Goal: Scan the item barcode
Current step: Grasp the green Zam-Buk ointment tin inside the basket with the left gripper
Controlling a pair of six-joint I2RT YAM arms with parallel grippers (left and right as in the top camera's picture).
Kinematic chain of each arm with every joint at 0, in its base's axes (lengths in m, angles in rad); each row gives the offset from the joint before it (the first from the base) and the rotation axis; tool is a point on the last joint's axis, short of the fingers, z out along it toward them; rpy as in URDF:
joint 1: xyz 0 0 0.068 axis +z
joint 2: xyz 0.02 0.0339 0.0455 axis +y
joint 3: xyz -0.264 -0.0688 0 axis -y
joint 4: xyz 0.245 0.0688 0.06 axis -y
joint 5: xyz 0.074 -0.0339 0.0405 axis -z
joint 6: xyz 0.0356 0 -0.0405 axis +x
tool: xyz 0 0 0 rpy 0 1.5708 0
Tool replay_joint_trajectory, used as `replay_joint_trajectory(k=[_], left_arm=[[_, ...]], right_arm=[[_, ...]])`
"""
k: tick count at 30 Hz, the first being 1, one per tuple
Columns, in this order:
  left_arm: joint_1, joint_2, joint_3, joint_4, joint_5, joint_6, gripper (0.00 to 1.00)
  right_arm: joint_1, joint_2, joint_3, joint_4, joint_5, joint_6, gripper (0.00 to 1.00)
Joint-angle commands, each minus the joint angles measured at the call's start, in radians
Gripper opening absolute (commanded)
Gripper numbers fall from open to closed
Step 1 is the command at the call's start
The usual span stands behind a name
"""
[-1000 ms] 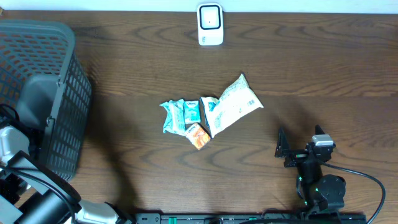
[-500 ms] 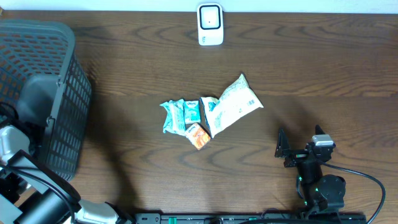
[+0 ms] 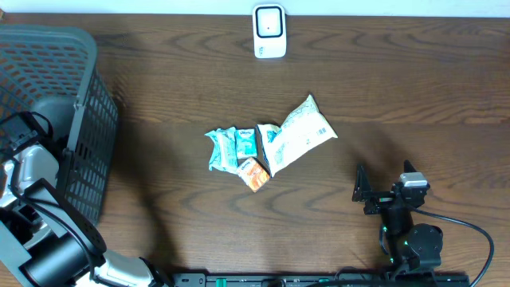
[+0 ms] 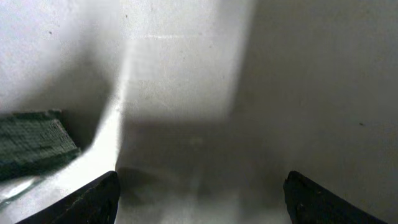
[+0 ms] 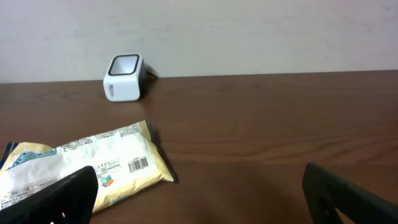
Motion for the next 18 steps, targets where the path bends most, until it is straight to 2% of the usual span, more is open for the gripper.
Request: replay_joint_trajectory(k=[1, 6, 9, 12, 14, 15, 18], left_arm=[[-0.003, -0.071, 0.026, -0.014, 0.028, 0.010, 0.83], [-0.002, -0.190, 0.032, 0.000, 0.015, 0.014, 0.84], [-0.002, -0.242, 0.032, 0.003, -0.088, 0.029, 0.84], [-0.002, -0.235, 0.027, -0.016, -0.198, 0.116, 0.85], [-0.002, -0.221, 0.016, -0.019, -0.264, 0.118, 0.85], [0.001, -0.211, 0.010, -0.021, -0.286, 0.106, 0.84], [0.035, -0.165, 0.009, -0.051, -0.320, -0.068, 0.84]], right_arm=[[-0.003, -0.005, -0.001, -0.005, -0.004, -0.006, 0.99], [-0.003, -0.005, -0.001, -0.005, -0.004, -0.006, 0.99], [-0.003, -0.005, -0.001, -0.005, -0.004, -0.006, 0.99], [-0.003, -0.005, -0.001, -0.005, -0.004, -0.006, 0.99], [-0.003, -0.005, -0.001, -0.005, -0.004, -0.006, 0.99], [-0.003, -0.005, -0.001, -0.005, -0.004, -0.006, 0.99], [-0.003, -0.005, -0.001, -0.005, -0.004, -0.006, 0.99]])
